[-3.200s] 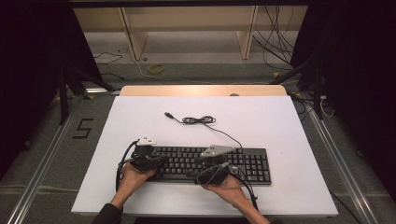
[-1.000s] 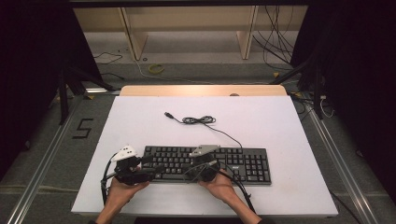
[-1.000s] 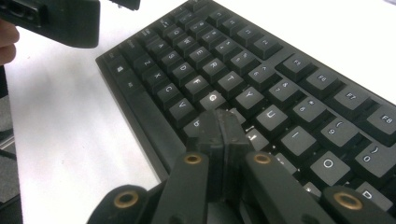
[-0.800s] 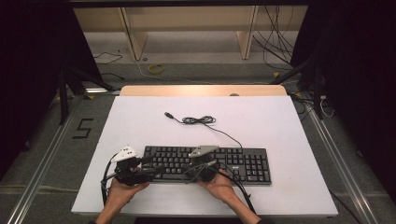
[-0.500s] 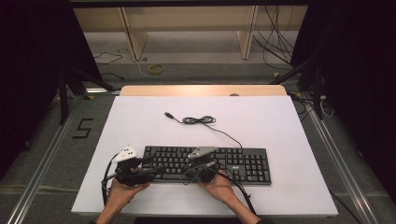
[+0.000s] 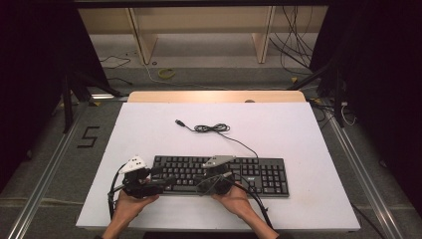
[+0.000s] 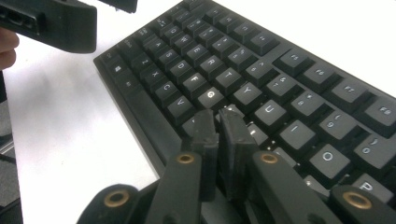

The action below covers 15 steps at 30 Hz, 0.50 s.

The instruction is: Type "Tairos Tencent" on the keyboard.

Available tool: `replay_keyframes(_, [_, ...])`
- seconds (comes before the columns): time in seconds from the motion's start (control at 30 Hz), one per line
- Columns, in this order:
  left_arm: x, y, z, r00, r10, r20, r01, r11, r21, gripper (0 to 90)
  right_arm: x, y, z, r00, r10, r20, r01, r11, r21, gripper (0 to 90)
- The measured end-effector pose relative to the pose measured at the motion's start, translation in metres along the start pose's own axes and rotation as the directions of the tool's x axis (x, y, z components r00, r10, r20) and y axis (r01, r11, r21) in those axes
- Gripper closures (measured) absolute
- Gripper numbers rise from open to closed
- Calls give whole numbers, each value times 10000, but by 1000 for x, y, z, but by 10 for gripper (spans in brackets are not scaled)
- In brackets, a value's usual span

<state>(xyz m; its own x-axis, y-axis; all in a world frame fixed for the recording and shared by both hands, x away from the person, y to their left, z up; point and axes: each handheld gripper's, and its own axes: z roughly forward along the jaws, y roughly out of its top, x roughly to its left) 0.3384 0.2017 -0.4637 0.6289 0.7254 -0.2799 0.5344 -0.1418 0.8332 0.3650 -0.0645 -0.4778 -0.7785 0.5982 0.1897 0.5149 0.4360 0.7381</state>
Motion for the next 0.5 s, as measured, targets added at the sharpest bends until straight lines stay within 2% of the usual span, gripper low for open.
replay_keyframes(0.27, [0, 0, 0, 10000, 38, -44, -38, 10000, -30, 320, -1, 1, -6, 9999, 71, -74, -73, 9998, -211, 832])
replay_keyframes(0.5, [0, 0, 0, 10000, 57, -46, -57, 10000, -23, 344, -2, 2, -10, 9996, 199, -177, -206, 9991, -366, 758])
